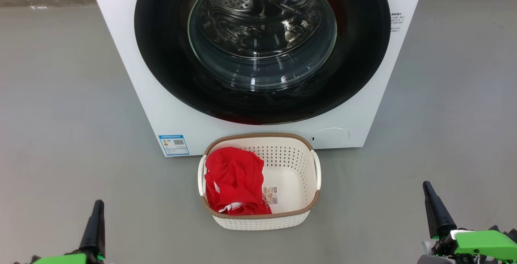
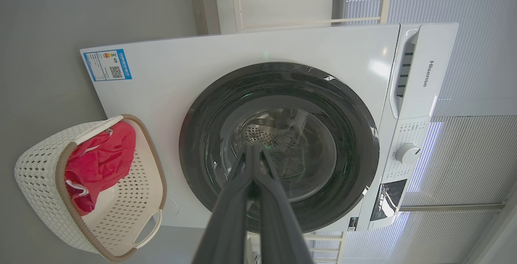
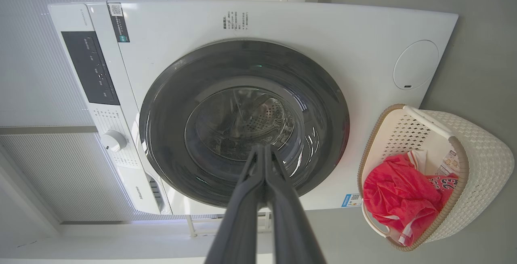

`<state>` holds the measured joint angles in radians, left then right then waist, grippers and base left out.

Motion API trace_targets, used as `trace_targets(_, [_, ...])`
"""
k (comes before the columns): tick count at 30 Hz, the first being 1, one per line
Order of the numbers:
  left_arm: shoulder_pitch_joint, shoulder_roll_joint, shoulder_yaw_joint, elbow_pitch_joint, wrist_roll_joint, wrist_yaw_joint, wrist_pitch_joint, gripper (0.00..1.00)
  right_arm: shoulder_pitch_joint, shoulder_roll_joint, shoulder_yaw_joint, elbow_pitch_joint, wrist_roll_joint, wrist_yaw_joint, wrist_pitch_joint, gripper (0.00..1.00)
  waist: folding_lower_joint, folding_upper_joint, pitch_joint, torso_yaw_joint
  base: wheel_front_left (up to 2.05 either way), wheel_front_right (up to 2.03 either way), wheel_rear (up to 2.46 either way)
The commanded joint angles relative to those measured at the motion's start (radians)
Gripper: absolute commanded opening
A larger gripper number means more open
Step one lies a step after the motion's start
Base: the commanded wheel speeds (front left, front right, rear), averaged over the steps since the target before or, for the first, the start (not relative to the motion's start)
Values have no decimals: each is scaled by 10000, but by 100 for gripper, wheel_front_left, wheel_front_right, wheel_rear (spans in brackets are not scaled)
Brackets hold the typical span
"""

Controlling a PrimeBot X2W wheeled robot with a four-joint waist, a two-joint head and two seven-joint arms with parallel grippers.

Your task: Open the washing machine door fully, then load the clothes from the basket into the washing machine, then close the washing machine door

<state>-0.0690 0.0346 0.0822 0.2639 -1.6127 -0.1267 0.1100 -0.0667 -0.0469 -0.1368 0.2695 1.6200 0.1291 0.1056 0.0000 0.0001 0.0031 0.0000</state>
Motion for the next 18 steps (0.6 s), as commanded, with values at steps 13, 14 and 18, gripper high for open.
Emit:
trace_targets(13, [-390,156,321,-190,45,-40,37,0,-413,-34,223,-247,-120,16,82,0,0,-1,0,0,0,0,0])
trace_targets(14, [-390,156,321,-190,45,-40,37,0,-413,-34,223,-247,-120,16,82,0,0,-1,0,0,0,0,0])
trace_targets(18, [-390,156,321,-190,45,-40,36,0,-413,-34,224,-247,-119,16,82,0,0,-1,0,0,0,0,0])
